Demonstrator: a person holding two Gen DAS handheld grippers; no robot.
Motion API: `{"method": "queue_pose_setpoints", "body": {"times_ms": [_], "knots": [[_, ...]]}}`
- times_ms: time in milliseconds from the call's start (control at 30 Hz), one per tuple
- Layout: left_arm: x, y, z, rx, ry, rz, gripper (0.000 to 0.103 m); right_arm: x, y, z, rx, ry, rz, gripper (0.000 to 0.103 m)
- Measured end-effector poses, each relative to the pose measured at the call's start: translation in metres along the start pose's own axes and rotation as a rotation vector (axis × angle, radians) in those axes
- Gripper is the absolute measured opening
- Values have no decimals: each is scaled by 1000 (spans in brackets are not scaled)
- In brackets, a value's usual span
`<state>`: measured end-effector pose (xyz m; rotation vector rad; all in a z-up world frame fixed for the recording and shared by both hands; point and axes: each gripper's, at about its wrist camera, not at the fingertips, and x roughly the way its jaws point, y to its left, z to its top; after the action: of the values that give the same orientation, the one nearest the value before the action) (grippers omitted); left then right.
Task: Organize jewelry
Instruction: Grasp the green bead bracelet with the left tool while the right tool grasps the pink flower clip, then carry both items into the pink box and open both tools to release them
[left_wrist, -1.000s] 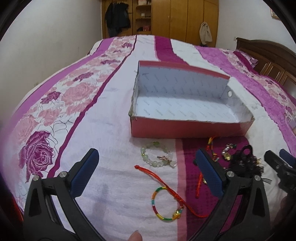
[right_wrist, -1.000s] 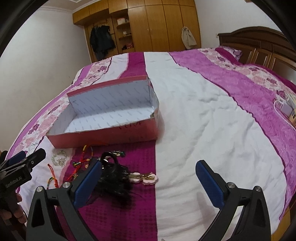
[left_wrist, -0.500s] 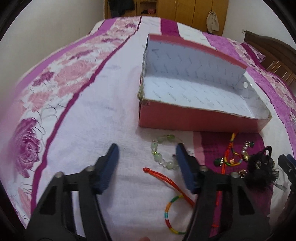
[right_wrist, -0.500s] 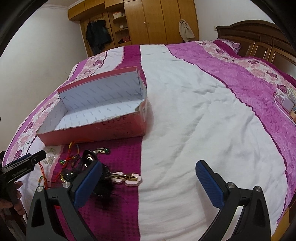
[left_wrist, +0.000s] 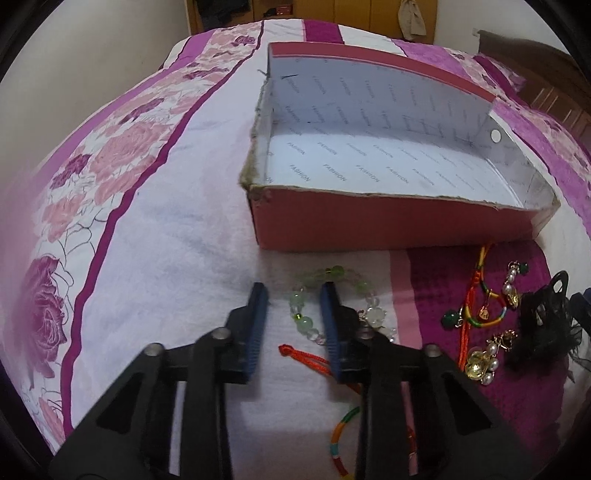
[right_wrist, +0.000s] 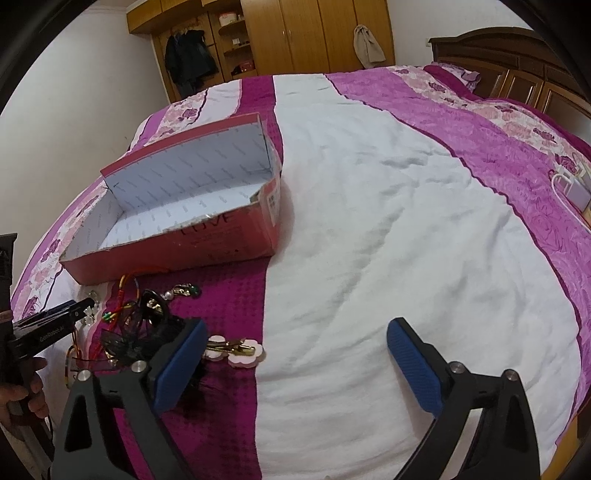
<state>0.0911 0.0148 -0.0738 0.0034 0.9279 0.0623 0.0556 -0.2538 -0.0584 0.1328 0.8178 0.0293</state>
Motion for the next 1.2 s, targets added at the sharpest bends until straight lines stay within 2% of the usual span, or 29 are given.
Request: {"method": "queue_pose_setpoints", "body": {"times_ms": [67, 133, 400, 600, 700, 733, 800, 867, 1000, 1200], "knots": [[0, 0, 0, 8, -5, -2, 2, 0, -1, -1, -1, 7, 0, 97], [-2, 2, 0, 4, -11, -8, 0, 0, -2, -3, -1, 14, -2, 95], [-14, 10, 2, -34, -40, -67, 0, 3, 0, -7, -8, 55, 47, 77], [-25, 6, 0, -27, -64, -94, 0, 8, 14, -9, -43, 71, 138, 65], [-29, 3, 0, -21, -72, -104, 0, 13, 20, -7, -51, 79, 180, 53], [-29, 4, 1, -20, -74, -106, 0, 14, 21, -7, -50, 82, 197, 45], [-31, 3, 1, -17, -79, -108, 0, 15, 21, -7, -48, 81, 214, 41], [-33, 3, 1, -14, -82, -109, 0, 14, 22, -7, -49, 76, 227, 30], [-37, 2, 2, -14, -90, -113, 0, 8, 24, -6, -50, 50, 241, 24], [-48, 2, 4, -15, -119, -126, 0, -6, 25, -1, -59, -3, 228, 24]]}}
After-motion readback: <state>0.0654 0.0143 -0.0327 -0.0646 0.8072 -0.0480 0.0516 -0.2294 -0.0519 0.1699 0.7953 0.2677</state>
